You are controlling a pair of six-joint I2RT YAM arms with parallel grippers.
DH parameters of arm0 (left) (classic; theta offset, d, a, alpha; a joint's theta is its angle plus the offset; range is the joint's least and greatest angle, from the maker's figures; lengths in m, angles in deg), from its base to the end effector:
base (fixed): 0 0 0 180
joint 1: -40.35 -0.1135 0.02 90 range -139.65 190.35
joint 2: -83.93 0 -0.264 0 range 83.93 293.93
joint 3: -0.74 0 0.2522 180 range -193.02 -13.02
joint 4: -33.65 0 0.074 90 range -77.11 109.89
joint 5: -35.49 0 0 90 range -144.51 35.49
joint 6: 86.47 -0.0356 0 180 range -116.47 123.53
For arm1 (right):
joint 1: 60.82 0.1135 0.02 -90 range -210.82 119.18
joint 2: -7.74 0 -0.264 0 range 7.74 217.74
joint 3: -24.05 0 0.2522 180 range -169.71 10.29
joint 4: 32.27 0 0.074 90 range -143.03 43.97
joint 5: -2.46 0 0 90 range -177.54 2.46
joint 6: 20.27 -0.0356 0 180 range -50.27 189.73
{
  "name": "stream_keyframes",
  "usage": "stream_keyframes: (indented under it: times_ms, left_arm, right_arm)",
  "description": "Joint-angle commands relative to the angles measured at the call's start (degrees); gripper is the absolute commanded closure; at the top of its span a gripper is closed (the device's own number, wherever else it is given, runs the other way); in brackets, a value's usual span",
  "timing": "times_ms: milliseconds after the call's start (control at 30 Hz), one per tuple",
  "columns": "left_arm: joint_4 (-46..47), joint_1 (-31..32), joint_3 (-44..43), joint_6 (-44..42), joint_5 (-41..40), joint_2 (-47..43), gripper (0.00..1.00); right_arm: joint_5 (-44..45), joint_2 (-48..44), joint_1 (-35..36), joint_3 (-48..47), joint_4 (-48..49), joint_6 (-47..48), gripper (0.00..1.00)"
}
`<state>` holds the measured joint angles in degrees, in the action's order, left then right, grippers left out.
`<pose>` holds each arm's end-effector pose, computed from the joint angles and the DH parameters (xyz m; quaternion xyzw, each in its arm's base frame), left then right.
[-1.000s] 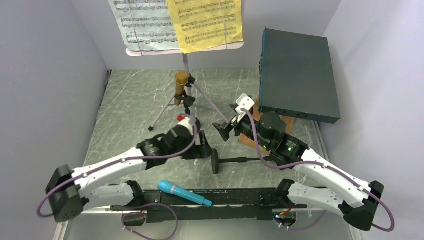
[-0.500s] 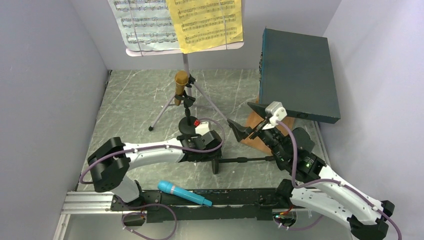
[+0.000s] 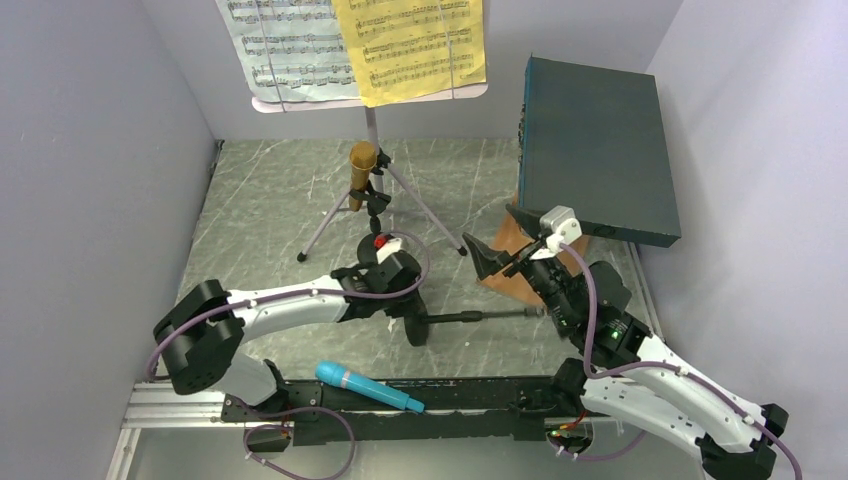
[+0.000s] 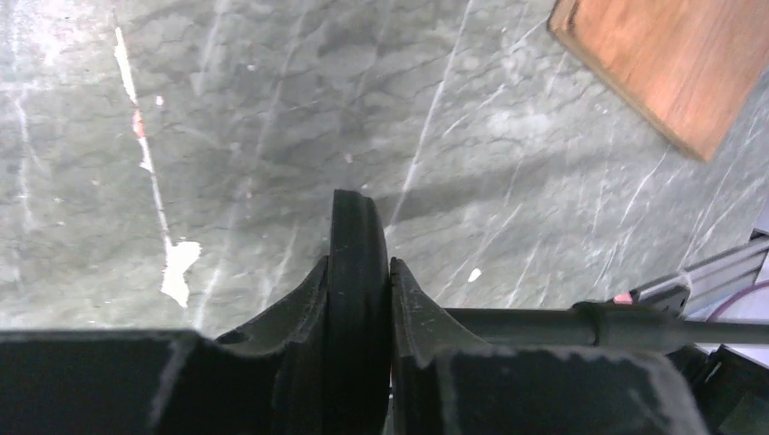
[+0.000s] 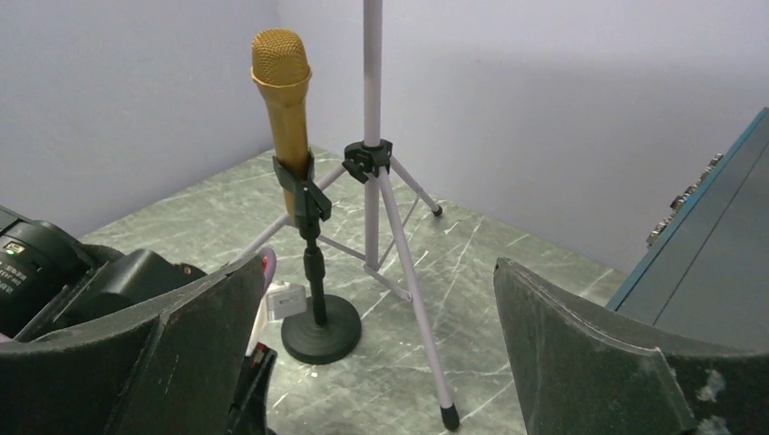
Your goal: Set up the instrument practice props
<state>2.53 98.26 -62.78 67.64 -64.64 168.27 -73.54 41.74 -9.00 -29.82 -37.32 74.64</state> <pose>0.1630 -0.2482 0.2007 -0.0797 0.9387 -0.2436 0.2304 0.0953 0.1073 0.3746 -0.2027 0.5786 0.2448 0.7511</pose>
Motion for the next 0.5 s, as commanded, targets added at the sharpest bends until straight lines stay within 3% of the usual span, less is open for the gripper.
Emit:
stream_keyframes:
  times_ms: [0, 167, 467]
  left_arm:
    - [3.49, -3.69, 3.45, -6.52, 5.98, -4.92, 0.83]
    - [0.06, -8.68, 6.47, -13.61, 7.09, -13.54, 0.99]
    - [-4.38, -12.93, 9.41, -23.37, 9.60, -25.24, 1.00]
  right_arm:
    - [2.23, -1.05, 0.04, -1.03, 2.06, 0.48, 0.00]
    - [1.49, -0.97, 0.04, -0.22, 3.75, 0.25, 0.00]
    - [-3.65, 2.40, -0.04, -4.31, 2.57, -2.45, 0.00]
